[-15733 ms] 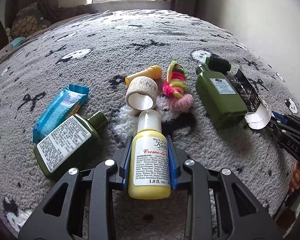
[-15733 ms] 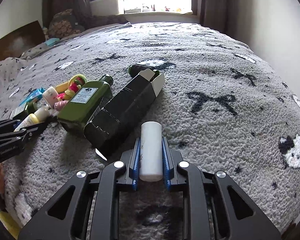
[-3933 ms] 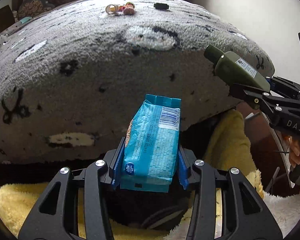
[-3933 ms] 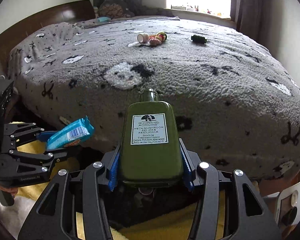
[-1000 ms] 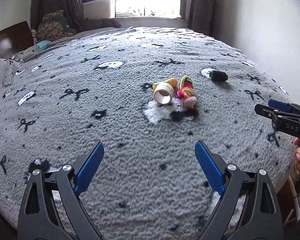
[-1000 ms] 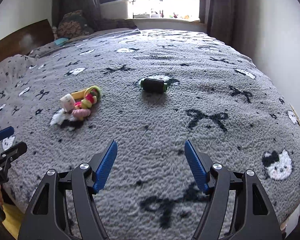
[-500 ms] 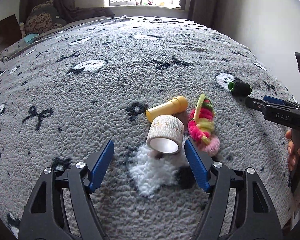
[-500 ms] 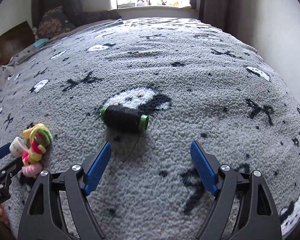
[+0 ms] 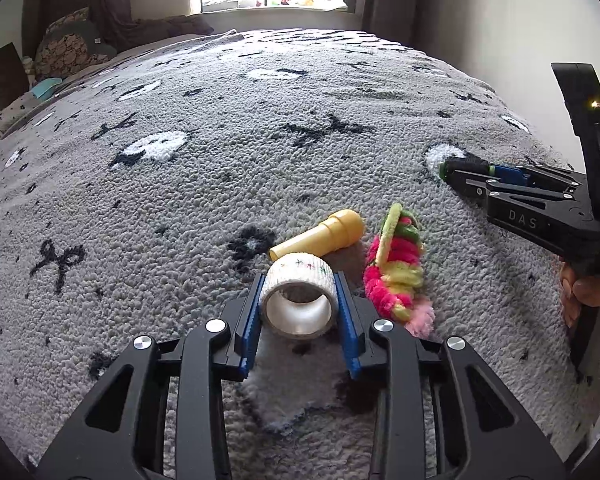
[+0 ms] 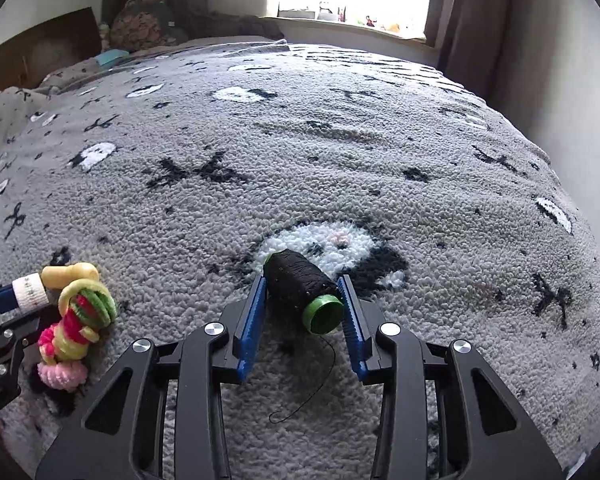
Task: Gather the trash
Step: 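Grasp the black thread spool with the right tool while the left tool grasps the white tape roll, then lower both tools below the bed edge and release both items into the bin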
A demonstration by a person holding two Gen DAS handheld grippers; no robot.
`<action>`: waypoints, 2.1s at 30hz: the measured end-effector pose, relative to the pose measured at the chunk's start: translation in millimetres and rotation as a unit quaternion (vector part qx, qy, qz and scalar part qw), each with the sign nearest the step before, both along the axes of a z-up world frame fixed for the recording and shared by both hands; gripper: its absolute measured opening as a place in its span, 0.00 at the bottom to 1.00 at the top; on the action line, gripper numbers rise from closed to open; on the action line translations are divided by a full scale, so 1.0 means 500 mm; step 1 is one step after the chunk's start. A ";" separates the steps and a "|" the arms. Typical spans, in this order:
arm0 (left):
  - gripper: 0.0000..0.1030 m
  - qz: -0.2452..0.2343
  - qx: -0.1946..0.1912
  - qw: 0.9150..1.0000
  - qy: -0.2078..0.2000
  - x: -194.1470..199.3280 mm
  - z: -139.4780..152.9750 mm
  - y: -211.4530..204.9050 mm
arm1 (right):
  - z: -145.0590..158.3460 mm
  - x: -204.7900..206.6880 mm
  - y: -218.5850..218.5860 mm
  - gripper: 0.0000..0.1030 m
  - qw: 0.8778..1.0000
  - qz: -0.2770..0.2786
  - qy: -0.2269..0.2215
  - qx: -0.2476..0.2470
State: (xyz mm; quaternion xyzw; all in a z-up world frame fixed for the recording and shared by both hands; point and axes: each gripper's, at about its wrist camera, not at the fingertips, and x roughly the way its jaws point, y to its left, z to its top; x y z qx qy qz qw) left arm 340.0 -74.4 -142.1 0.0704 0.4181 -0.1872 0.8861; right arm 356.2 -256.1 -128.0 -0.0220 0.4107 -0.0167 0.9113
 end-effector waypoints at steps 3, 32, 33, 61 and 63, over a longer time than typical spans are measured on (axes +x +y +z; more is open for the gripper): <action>0.31 0.001 0.000 1.000 -0.003 -0.021 0.013 0.006 | 0.013 -0.027 0.003 0.31 1.000 -0.001 -0.002 0.004; 0.31 -0.022 -0.010 0.994 -0.104 -0.531 0.158 0.148 | 0.211 -0.616 0.142 0.31 0.985 0.094 -0.145 0.015; 0.31 -0.026 -0.012 0.994 -0.105 -0.552 0.156 0.150 | 0.205 -0.629 0.144 0.31 0.985 0.096 -0.144 0.016; 0.31 -0.050 0.000 0.990 0.132 -0.675 -0.226 0.137 | -0.180 -0.737 0.180 0.31 0.993 0.071 0.078 0.056; 0.31 -0.049 0.006 0.988 0.146 -0.672 -0.248 0.137 | -0.200 -0.736 0.188 0.30 0.991 0.074 0.093 0.064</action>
